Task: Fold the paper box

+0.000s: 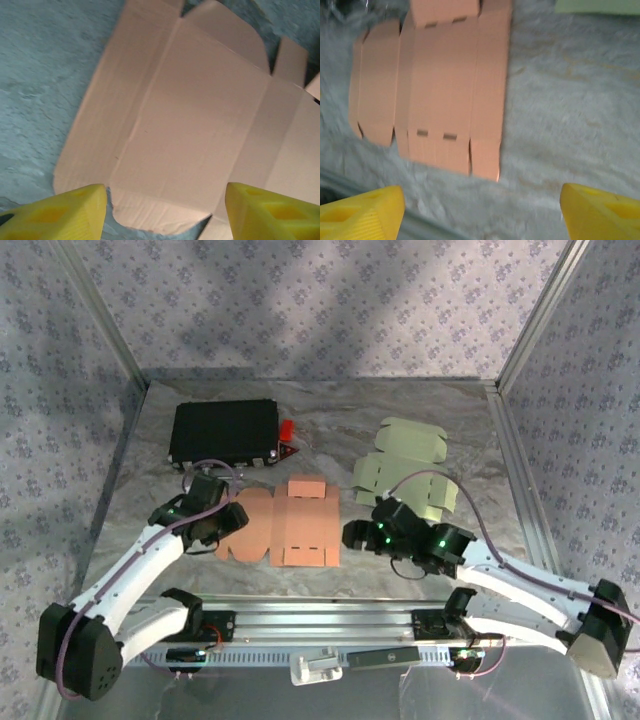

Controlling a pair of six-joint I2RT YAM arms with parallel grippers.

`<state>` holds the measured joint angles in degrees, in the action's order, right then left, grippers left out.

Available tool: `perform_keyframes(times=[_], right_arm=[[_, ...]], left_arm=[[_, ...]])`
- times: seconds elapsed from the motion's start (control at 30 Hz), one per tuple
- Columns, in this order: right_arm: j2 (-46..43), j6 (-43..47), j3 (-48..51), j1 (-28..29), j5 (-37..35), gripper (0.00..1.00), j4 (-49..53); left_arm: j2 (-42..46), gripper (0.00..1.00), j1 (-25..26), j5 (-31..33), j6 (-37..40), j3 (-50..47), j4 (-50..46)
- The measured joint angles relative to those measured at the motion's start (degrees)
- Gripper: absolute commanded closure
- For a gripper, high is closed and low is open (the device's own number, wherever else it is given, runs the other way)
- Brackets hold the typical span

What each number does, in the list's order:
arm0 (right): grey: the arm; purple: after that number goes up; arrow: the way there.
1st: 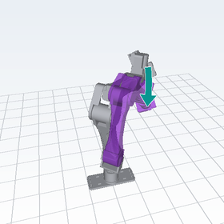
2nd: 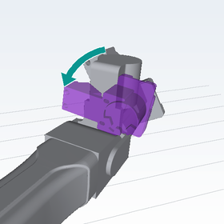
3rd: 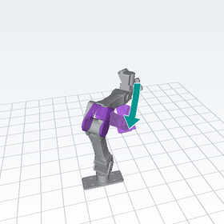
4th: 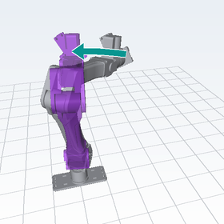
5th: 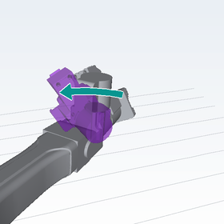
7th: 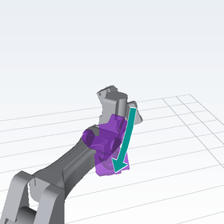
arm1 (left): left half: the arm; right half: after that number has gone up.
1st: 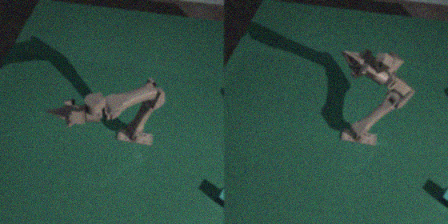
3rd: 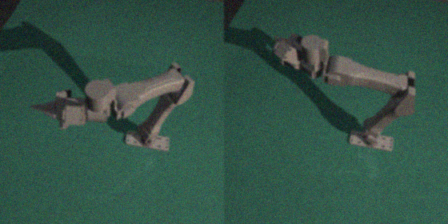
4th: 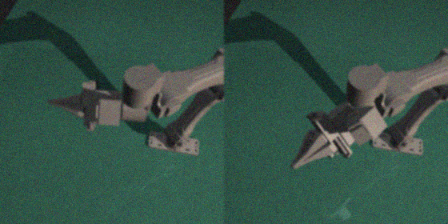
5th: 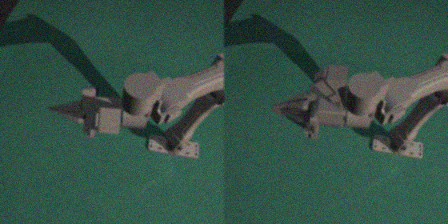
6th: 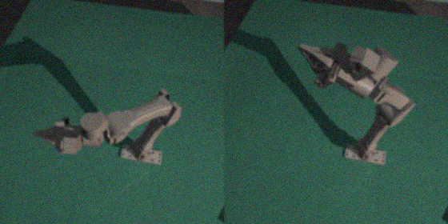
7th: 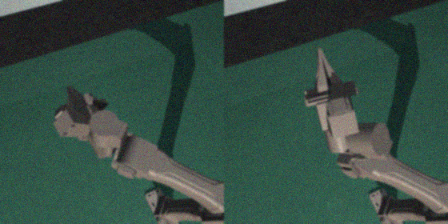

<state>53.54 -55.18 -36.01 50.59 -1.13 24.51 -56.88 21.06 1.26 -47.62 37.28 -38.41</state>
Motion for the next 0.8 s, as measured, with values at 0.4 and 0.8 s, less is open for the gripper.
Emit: perform_keyframes(times=[0.4,0.8], right_arm=[[15.41,-1.18,6.71,-11.63,14.64,0.35,-22.80],[30.36,-1.03,3.56,-12.24,17.51,0.36,-29.99]], left_arm=[[-11.28,0.55,-17.75,-12.52,4.98,-3.72,9.60],[-14.56,0.68,-17.81,-17.20,7.80,-1.70,13.46]])
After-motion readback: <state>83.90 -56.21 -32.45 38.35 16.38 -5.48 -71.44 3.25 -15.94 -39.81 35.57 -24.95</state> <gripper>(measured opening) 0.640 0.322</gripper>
